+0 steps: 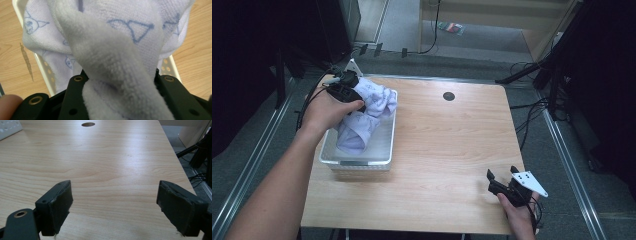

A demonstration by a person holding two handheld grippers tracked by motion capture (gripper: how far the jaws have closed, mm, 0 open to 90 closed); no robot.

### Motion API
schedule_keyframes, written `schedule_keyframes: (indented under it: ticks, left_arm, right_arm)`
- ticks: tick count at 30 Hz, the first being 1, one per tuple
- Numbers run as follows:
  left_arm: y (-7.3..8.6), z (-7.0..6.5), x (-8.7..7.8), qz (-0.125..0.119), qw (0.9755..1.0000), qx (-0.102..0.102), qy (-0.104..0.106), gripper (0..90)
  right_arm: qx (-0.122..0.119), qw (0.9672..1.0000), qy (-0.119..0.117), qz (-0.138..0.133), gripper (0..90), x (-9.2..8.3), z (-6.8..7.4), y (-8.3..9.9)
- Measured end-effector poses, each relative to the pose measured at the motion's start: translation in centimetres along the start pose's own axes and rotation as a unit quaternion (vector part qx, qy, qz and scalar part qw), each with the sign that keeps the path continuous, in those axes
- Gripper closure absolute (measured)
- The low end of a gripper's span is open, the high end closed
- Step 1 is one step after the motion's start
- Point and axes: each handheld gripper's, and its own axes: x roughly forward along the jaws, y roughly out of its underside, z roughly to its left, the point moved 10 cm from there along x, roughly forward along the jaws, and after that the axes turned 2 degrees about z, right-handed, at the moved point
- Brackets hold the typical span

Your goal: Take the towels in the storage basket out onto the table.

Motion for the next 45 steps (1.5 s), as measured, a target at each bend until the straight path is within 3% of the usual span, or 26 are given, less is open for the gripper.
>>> schedule_keyframes:
  ticks: [15, 23, 45]
  left_arm:
    - [-0.6, -1.6, -0.5, -0.004, 0.9999, 0.009, 0.012, 61.6]
    - [-1.4, -3.9, -0.3, -0.005, 0.9994, 0.028, 0.021, 61.5]
    - [-2.9, -9.2, 0.7, -0.007, 0.9975, 0.052, 0.047, 61.3]
  right_arm:
    - [-0.001, 1.0, 0.001, 0.001, 13.8, 0.0, 0.0, 0.0]
    - [-0.003, 1.0, 0.0, 0.0, 13.9, 0.0, 0.1, 0.0]
    - [-0.005, 1.0, -0.002, 0.001, 14.0, 0.0, 0.1, 0.0]
